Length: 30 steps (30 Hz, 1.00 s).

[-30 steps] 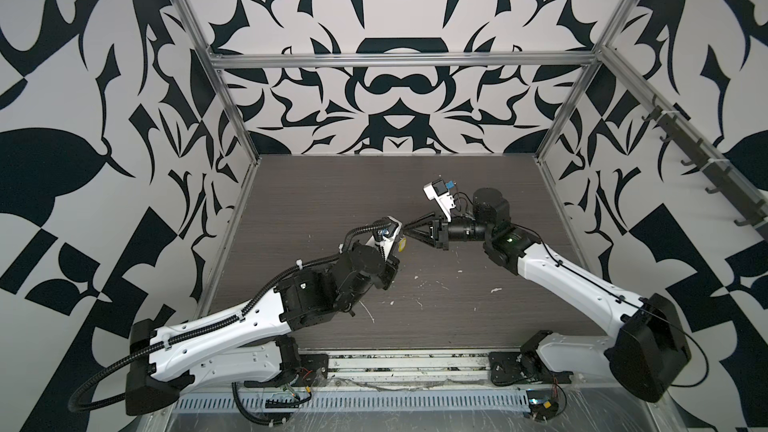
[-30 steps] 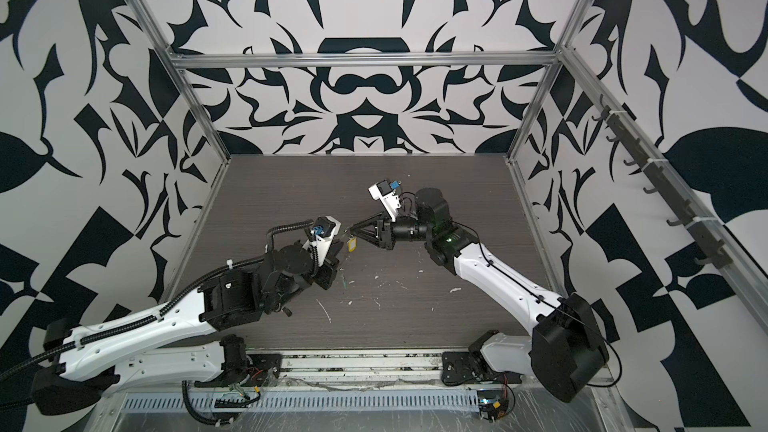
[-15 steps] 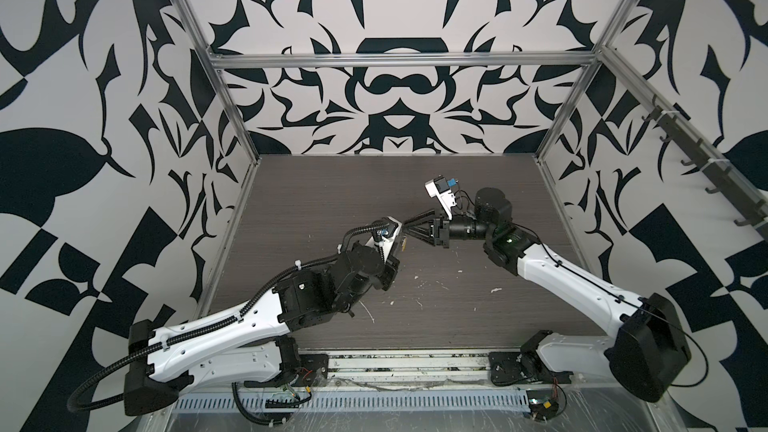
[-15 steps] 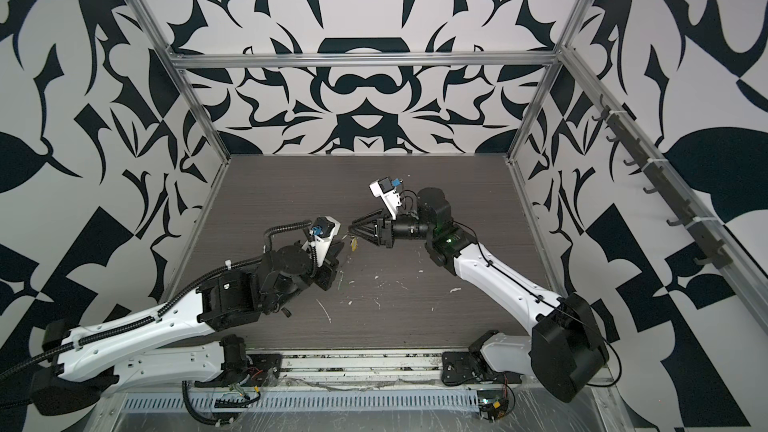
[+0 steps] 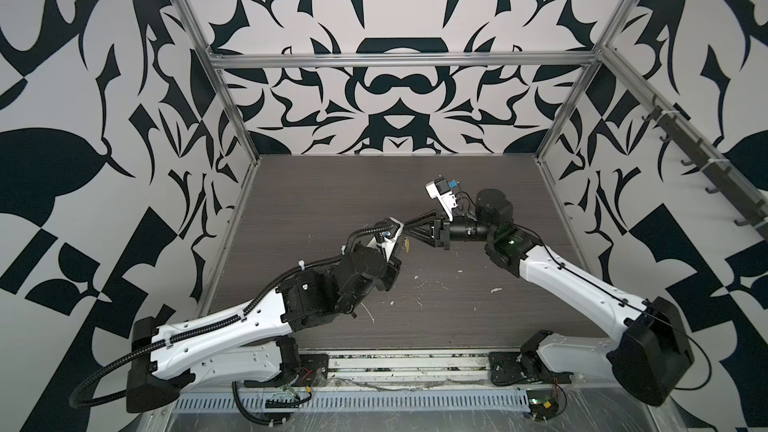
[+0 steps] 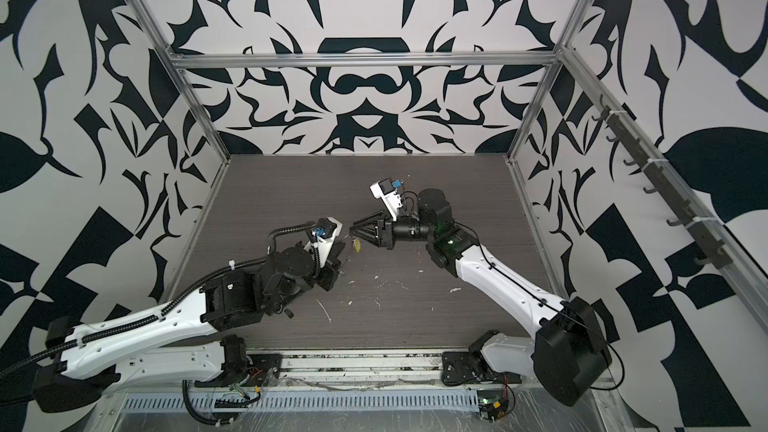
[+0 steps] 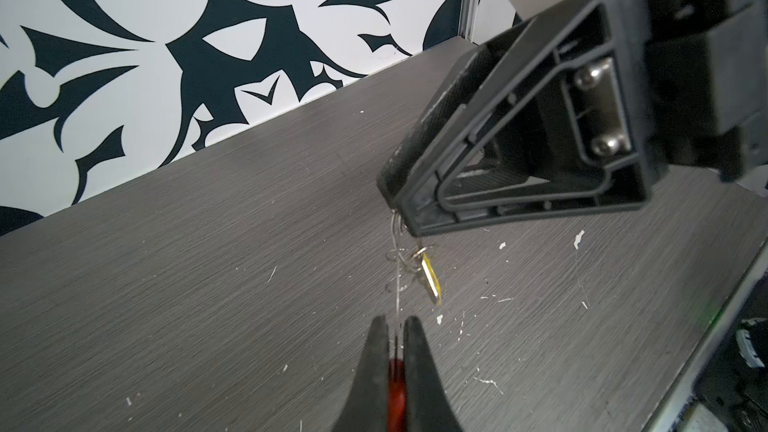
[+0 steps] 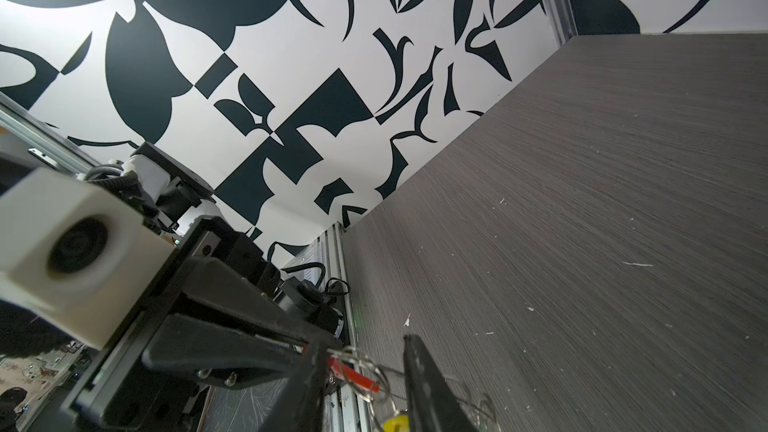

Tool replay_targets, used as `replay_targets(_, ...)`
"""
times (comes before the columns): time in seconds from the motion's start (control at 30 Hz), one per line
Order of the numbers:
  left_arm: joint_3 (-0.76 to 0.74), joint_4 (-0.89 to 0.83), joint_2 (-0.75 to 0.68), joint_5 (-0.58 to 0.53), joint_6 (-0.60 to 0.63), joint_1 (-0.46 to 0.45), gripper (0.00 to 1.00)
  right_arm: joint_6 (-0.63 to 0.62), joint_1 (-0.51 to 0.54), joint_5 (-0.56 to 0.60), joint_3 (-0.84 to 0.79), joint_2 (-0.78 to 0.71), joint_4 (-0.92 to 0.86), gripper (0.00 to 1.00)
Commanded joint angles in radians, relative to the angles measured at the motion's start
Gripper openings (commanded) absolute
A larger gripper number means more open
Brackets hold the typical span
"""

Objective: Remove the keys from the keyring

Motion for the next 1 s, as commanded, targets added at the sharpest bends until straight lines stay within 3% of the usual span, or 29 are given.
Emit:
replay_targets(0.0,0.040,0.009,-0.010,-0.049,-0.017,-0.006,0.00,-0.014,0.006,0.048,0.003,-0.049,-0.008,0.39)
replay_targets(0.1,0.034,0.016,-0.017,-0.059,-0.016,-0.010,0.00,-0.005,0.005,0.162,-0.018,-0.086,-0.014,0.40)
replay_targets(0.27,0.011,0.054,-0.039,-0.070,-0.005,-0.013,0.00,0.028,0.006,0.226,-0.043,-0.114,0.018,0.42)
replay_targets(0.43,0.003,0.064,-0.050,-0.072,-0.001,-0.013,0.00,0.077,0.006,0.133,-0.041,-0.082,0.062,0.45)
replay_targets(0.67,0.007,0.065,-0.046,-0.070,0.003,-0.013,0.00,0.098,0.034,0.098,-0.020,-0.039,0.067,0.47)
replay_targets(0.97,0.006,0.065,-0.039,-0.067,0.002,-0.015,0.00,0.056,0.051,0.147,0.002,-0.058,0.020,0.45)
